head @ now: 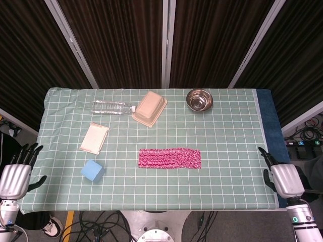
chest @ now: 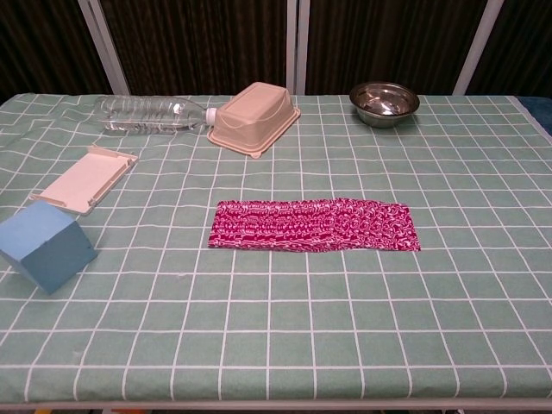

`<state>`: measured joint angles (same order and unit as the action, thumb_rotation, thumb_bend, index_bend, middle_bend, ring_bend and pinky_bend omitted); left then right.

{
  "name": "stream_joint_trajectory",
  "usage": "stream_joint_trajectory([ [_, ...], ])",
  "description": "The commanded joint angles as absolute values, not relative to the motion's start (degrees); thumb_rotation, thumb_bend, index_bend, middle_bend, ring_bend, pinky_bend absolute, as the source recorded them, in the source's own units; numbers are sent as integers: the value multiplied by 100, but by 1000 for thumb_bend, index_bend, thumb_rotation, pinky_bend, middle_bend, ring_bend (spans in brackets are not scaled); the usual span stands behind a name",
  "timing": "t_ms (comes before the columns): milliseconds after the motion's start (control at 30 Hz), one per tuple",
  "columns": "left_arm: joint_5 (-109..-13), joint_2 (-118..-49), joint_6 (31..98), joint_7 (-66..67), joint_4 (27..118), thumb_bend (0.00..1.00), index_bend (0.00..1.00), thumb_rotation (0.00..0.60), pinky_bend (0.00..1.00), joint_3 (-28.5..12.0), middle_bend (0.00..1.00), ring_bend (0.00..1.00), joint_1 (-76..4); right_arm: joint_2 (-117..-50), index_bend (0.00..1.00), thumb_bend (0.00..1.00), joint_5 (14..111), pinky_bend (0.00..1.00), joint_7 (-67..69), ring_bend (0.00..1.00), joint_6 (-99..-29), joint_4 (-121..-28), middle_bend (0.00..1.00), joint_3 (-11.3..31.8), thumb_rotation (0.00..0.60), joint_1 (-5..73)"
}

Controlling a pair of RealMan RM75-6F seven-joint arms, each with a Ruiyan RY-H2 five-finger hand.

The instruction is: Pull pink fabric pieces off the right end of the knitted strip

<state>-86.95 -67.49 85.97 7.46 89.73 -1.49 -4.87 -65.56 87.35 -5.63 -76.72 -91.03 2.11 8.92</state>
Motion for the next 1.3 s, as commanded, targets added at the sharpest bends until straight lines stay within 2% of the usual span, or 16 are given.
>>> stream_joint_trajectory([
  [33, -8680, -6751, 8580, 727, 8950, 191, 92, 600, 147, -145, 75, 0, -485, -6640, 0, 952, 8818, 648, -578, 560, -7566, -9120, 295, 210, 600, 1002],
  [100, -8675, -6748, 8579, 707, 8934, 191, 92, 600, 147, -144, 75, 0, -482, -6672, 0, 998, 8880, 650, -570, 569, -7468, -9138, 349, 182, 600, 1076],
  [233, -8660, -6739, 8594, 644, 8896, 191, 92, 600, 148, -153, 75, 0, -469, -6782, 0, 1000, 9067, 697, -566, 664, -7230, -9173, 607, 105, 600, 1274],
  [333, -8649, -6728, 8592, 608, 8873, 190, 92, 600, 148, -148, 75, 0, -459, -6853, 0, 1000, 9133, 732, -586, 741, -6965, -9251, 762, 44, 600, 1437],
  [467, -8624, -6709, 8576, 576, 8844, 190, 92, 600, 148, -146, 75, 0, -451, -6960, 10, 1000, 9109, 768, -787, 825, -6616, -9352, 873, 16, 600, 1647],
  [700, -8568, -6686, 8551, 490, 8771, 190, 92, 600, 148, -159, 75, 0, -440, -7153, 31, 1000, 8446, 774, -1487, 851, -5873, -9676, 923, 95, 600, 1962],
  [933, -8514, -6678, 8497, 414, 8703, 190, 91, 600, 148, -176, 75, 0, -450, -7322, 31, 1000, 7050, 774, -1994, 851, -4949, -9946, 924, 358, 600, 2474],
  [1300, -8424, -6676, 8422, 257, 8561, 190, 92, 600, 148, -193, 75, 0, -450, -7627, 32, 1000, 5562, 774, -2773, 851, -4410, -10051, 924, 396, 600, 3246],
])
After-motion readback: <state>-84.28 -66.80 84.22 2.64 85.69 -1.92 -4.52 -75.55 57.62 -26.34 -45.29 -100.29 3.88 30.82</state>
